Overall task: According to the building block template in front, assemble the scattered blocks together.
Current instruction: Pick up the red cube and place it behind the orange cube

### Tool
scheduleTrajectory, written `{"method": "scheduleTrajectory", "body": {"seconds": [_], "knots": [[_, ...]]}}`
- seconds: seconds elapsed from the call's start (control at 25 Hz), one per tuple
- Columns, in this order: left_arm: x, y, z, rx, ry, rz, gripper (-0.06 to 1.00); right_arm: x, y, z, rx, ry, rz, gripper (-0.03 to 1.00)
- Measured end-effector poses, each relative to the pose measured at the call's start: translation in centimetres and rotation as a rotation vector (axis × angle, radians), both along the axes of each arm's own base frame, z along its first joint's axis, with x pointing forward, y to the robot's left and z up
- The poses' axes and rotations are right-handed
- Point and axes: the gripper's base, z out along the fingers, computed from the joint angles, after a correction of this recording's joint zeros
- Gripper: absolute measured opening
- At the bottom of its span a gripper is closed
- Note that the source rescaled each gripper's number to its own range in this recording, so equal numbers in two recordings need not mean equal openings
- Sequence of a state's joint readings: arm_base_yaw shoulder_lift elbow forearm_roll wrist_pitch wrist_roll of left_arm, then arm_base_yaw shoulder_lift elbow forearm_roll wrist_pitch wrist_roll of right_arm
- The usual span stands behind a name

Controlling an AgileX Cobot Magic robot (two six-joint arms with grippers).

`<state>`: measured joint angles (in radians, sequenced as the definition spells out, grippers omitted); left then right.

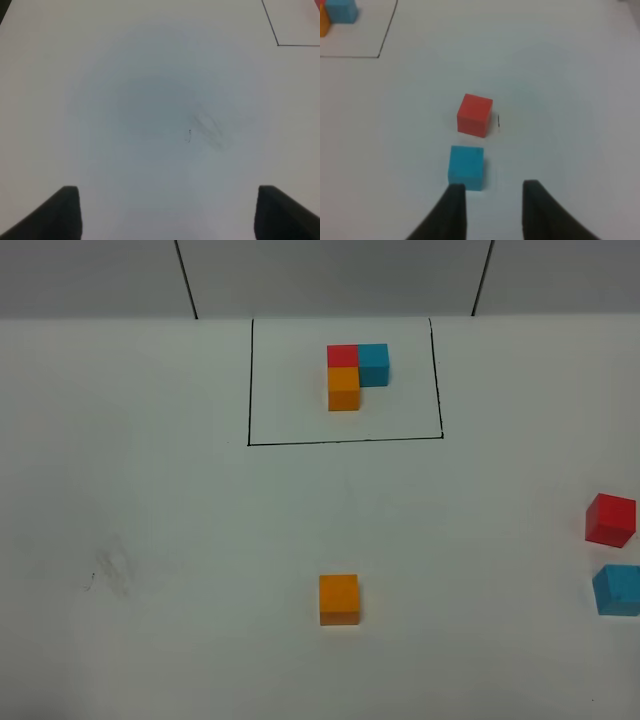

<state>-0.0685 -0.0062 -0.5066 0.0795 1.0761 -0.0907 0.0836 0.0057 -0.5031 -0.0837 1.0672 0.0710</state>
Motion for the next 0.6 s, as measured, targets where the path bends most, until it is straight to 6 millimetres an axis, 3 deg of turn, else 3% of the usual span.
{"method": "scheduleTrajectory", "body": {"seconds": [0.12,0.24,0.44,0.6], "knots": [[0.0,0.0,0.0,0.0,0.0,0.0,0.59,1.2,0.1,0.2,0.102,0.068,-0.065,0.2],[0.0,0.0,0.0,0.0,0.0,0.0,0.59,3.6,0.2,0.9,0.128,0.139,-0.097,0.41],[0.0,0.0,0.0,0.0,0.0,0.0,0.59,8.9,0.5,2.4,0.093,0.26,-0.119,0.82],[0.0,0.0,0.0,0.0,0.0,0.0,0.59,13.9,0.8,2.7,0.065,0.388,-0.131,0.98]]}}
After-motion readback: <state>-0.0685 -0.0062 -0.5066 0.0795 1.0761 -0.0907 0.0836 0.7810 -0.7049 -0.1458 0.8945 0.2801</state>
